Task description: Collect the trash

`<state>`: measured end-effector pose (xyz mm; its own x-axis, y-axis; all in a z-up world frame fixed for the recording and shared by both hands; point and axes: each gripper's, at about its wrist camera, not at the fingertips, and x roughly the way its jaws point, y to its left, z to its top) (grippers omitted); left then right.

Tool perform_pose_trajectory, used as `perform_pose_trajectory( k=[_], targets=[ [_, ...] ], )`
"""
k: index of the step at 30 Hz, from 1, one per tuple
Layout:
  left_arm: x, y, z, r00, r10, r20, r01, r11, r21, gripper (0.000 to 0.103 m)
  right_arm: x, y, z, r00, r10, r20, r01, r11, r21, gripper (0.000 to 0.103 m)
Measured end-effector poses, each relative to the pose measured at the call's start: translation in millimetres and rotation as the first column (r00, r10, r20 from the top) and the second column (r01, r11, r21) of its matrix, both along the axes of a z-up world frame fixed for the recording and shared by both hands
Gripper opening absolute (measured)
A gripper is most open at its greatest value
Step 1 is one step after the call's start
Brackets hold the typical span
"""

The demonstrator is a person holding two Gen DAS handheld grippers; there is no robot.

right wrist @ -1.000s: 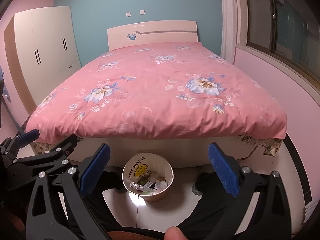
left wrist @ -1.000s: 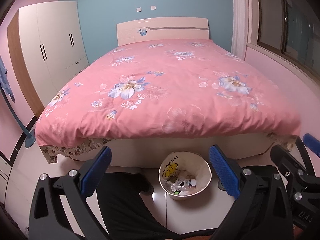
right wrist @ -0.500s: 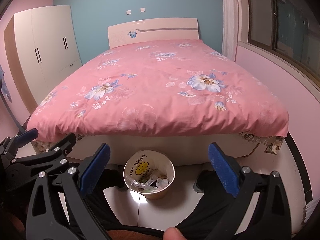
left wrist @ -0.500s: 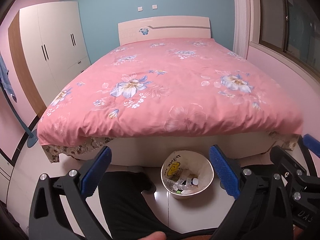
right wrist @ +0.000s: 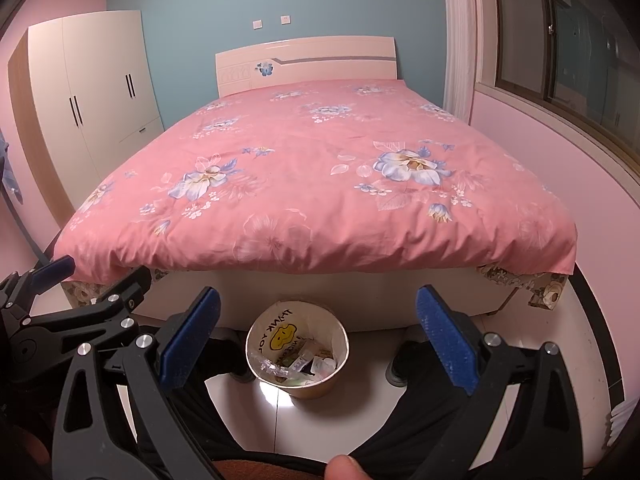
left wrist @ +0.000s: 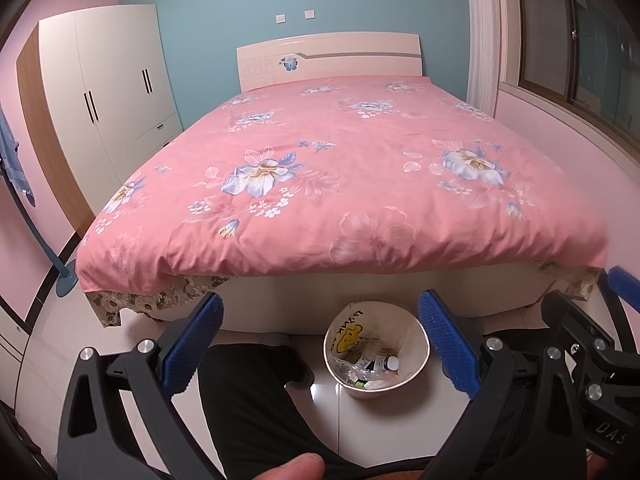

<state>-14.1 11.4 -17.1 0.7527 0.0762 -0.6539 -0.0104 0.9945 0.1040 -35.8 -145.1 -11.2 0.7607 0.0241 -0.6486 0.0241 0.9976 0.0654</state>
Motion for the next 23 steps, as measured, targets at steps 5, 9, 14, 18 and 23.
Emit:
perform_pose_trajectory(
  k=[5, 9, 14, 18, 23],
  targets=[
    [-0.1, -0.5, 0.0, 1.000, 0.002, 0.000, -0.002, 1.000, 0.001, 0.099, -0.1, -1.1, 0.1, 1.000, -0.001, -0.001, 0.001, 1.000, 0.003, 0.096],
    [-0.6, 0.3, 0.0, 1.000, 0.002, 0.002, -0.002, 1.000, 0.005, 0.099, -0.4, -0.6, -0.1, 1.000, 0.001, -0.002, -0.001, 1.000, 0.005, 0.096],
    [0.1, 0.7, 0.7, 1.000, -0.001, 0.008, 0.001, 1.000, 0.002, 0.099, 0.4, -2.3, -0.1, 1.000, 0.000, 0.004, 0.000, 1.000, 0.009, 0.096],
    [0.1, 1.0, 0.8, 1.000, -0.003, 0.001, 0.003, 1.000, 0.004, 0.099, -0.1, -2.8, 0.1, 1.000, -0.003, 0.003, 0.003, 1.000, 0.005, 0.096],
    [-0.9, -0.4, 2.7, 1.000, -0.001, 0.002, 0.001, 1.000, 0.007, 0.099, 0.0, -2.5, 0.5, 1.000, -0.003, 0.004, 0.003, 1.000, 0.008, 0.096]
  ],
)
